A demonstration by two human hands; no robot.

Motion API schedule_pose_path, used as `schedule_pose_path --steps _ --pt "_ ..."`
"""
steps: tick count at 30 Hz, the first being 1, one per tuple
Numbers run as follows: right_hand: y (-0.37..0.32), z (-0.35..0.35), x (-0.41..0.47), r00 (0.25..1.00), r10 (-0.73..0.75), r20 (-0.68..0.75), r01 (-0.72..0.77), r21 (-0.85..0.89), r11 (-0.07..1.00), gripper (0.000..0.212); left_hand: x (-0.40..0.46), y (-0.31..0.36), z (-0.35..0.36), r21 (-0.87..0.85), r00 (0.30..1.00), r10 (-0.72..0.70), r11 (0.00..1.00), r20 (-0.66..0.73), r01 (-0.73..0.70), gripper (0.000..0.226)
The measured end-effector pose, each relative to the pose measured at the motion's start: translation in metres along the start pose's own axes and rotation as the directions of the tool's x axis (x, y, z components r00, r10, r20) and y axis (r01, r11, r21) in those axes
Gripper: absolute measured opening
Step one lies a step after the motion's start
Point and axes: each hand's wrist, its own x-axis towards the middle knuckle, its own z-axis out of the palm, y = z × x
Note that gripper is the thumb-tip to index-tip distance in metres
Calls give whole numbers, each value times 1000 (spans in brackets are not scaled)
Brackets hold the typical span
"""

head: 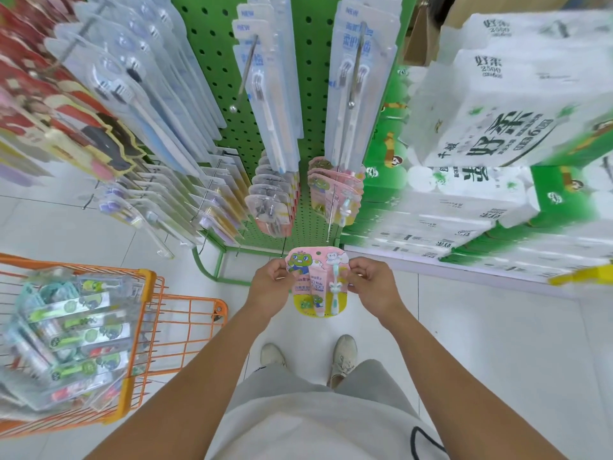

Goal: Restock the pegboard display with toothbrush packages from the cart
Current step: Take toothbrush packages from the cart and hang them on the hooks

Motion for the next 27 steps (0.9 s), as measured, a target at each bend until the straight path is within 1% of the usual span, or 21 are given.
schedule_pose_path --steps 2,5,9,12,14,16,18,20,22,25,27 --pt "1 -1 0 999 -19 -26 20 23 1000 18 0 4 -2 -10 1000 8 1000 24 -7 15" --pt "3 -5 1 998 -56 4 55 61 997 15 -1 6 -5 1 998 15 1000 63 -15 18" --pt "-2 -10 2 993 -120 -1 120 61 991 15 -1 10 -5 -23 997 59 998 45 -58 17" --pt "-6 -10 10 993 -113 -21 115 85 990 11 0 17 -3 -58 996 71 996 59 -68 22" --pt "-6 -10 16 993 -111 -31 113 54 992 9 0 19 -2 -58 996 59 997 71 -55 27" --pt "-5 -10 23 990 -134 -44 133 -21 991 12 1 19 -3 -56 998 36 998 60 -33 31" --pt "-4 -11 27 986 -161 -48 157 -72 985 15 0 18 -7 -58 999 20 998 42 -17 31" --pt "-1 -13 29 983 -176 -44 171 -97 980 12 -1 14 -12 -54 1000 0 999 25 1 31" --pt "4 -15 28 983 -175 -47 170 -96 981 14 -3 10 -15 -63 1000 -22 998 4 23 27" --pt "11 -19 24 984 -173 -48 170 -71 983 24 -6 6 -16 -67 999 -47 997 -28 45 25" --pt "14 -20 23 983 -182 -29 180 -63 982 23 -8 6 -15 -75 998 -52 996 -29 49 26"
